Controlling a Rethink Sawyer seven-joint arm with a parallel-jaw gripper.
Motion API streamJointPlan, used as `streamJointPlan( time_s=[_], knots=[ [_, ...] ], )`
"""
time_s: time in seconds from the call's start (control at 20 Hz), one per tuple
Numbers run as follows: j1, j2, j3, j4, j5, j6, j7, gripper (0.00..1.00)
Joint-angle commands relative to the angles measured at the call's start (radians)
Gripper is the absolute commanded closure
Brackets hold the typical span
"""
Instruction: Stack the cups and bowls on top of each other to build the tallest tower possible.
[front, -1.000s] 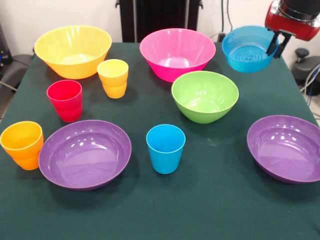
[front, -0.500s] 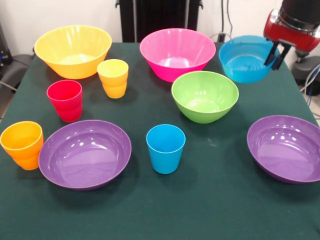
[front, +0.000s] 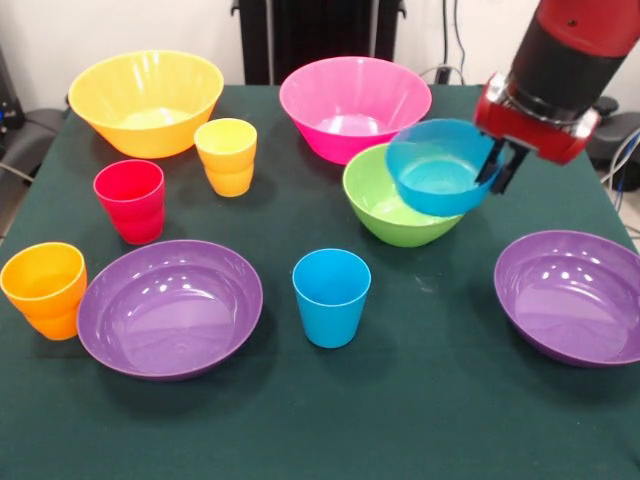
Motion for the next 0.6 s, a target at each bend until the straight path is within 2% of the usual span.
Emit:
streamJointPlan(
  time_s=[0.05,0.6],
  knots=[
    [-0.014,0.051,0.035,-0.084,-0.088,0.123,0.015,1.0],
    [-0.01,0.032,0.031,-0.086,-0.104,0.168,0.021,1.0]
  ],
)
